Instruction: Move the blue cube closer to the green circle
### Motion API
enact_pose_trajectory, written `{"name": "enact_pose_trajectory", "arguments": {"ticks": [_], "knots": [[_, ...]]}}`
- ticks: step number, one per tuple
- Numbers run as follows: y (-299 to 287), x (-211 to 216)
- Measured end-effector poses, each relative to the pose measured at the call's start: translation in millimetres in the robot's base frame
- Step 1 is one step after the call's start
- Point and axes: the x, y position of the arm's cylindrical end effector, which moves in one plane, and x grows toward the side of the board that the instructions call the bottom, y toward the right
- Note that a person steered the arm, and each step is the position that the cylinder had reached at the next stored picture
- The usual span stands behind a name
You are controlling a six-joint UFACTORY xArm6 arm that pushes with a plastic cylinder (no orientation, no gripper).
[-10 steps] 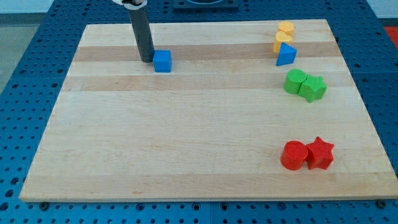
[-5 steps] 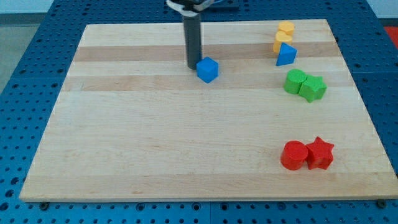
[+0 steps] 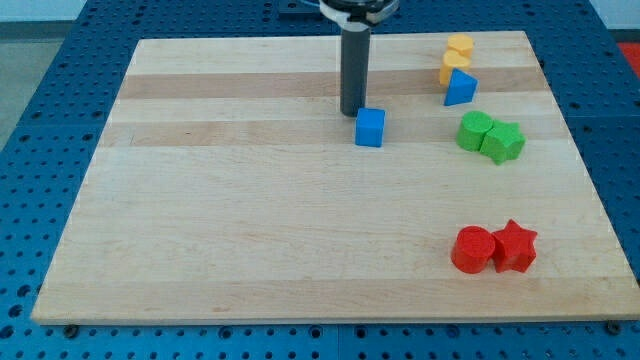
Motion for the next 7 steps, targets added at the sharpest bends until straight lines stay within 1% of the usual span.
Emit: {"name": "enact_pose_trajectory", "arguments": {"ticks": [1, 3, 5, 6, 7], "knots": [[-15.6, 28.4], [-23.3, 31.1], [0.8, 31.2], [29.2, 35.3], [31.4, 35.3]]}}
